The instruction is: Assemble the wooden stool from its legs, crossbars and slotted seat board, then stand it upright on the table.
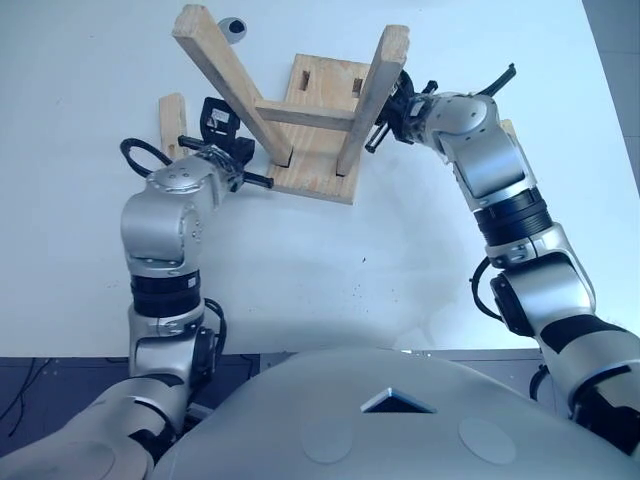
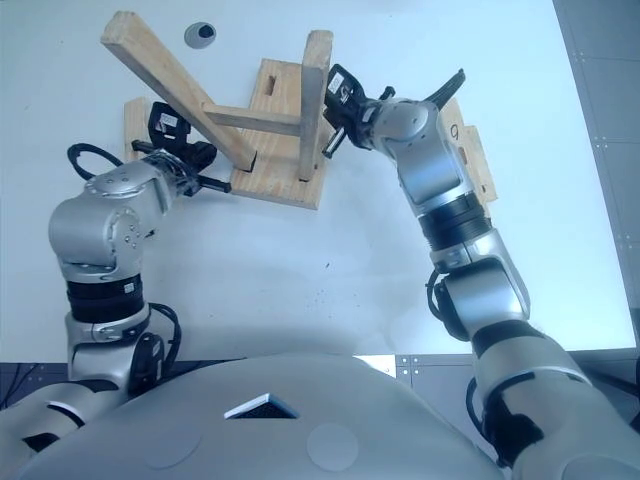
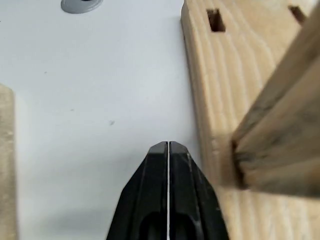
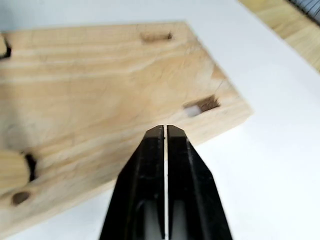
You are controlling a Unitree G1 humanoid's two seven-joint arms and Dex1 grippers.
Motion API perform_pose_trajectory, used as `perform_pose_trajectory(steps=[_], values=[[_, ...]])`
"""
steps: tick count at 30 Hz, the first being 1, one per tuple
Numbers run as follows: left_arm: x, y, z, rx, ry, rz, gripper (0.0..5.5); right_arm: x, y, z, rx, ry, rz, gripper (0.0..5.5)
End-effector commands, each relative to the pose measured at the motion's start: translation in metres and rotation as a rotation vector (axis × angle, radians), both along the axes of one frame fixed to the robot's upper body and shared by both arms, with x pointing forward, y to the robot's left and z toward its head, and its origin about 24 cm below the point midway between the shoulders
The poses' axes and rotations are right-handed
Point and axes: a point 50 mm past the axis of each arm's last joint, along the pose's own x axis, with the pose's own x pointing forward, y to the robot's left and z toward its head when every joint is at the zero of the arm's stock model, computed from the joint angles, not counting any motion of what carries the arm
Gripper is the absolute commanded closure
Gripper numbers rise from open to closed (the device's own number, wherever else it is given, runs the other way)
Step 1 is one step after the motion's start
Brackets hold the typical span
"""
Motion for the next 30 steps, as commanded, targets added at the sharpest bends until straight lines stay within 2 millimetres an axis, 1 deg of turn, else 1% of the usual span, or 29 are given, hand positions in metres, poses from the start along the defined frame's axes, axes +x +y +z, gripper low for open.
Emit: perform_pose_trajectory(steps=[1,4,6,8,9,11,13,14,15,16,17,18,19,21,23,25,27,30], values=[[0.026,0.003,-0.001,0.110,-0.085,0.071,5.50,-0.024,0.031,0.011,-0.025,0.008,0.181,5.49],[0.050,0.002,0.001,0.140,-0.149,0.092,5.50,-0.044,0.062,0.026,0.013,-0.001,0.334,5.49],[0.062,0.003,0.000,0.161,-0.185,0.111,5.50,-0.046,0.072,0.030,0.017,-0.005,0.356,5.49],[0.073,0.005,-0.001,0.226,-0.230,0.112,5.50,-0.045,0.070,0.031,0.011,-0.004,0.343,5.49],[0.076,0.005,-0.001,0.230,-0.239,0.094,5.50,-0.042,0.064,0.032,0.002,-0.005,0.335,5.49],[0.073,0.016,-0.002,0.202,-0.219,0.082,5.50,-0.029,0.039,0.037,-0.050,-0.040,0.281,5.49],[0.059,0.037,0.000,0.209,-0.205,0.062,5.50,-0.006,0.009,0.047,-0.102,-0.094,0.182,5.49],[0.052,0.043,0.001,0.211,-0.197,0.036,5.50,0.003,-0.003,0.049,-0.126,-0.117,0.142,5.49],[0.040,0.046,0.003,0.211,-0.173,-0.040,5.50,0.013,-0.015,0.048,-0.156,-0.137,0.096,5.49],[0.025,0.046,0.003,0.215,-0.131,-0.147,5.50,0.022,-0.025,0.040,-0.188,-0.138,0.057,5.49],[0.009,0.046,0.004,0.236,-0.075,-0.248,5.50,0.027,-0.030,0.029,-0.207,-0.114,0.044,5.49],[-0.002,0.045,0.004,0.250,-0.032,-0.314,5.50,0.030,-0.032,0.020,-0.216,-0.096,0.040,5.49],[-0.015,0.045,0.007,0.282,0.007,-0.397,5.50,0.029,-0.028,0.009,-0.211,-0.063,0.062,5.49],[-0.047,0.041,0.021,0.284,0.073,-0.601,5.50,0.026,-0.018,-0.013,-0.202,-0.003,0.114,5.49],[-0.069,0.043,0.026,0.294,0.133,-0.739,5.50,0.027,-0.014,-0.025,-0.193,0.039,0.122,5.49],[-0.081,0.043,0.026,0.278,0.175,-0.829,5.50,0.029,-0.014,-0.032,-0.201,0.060,0.120,5.49],[-0.090,0.033,0.021,0.158,0.176,-0.899,5.50,0.027,-0.017,-0.043,-0.244,0.092,0.144,5.49],[-0.094,0.023,0.002,0.080,0.202,-0.904,5.50,0.025,-0.019,-0.052,-0.286,0.116,0.170,5.49]])
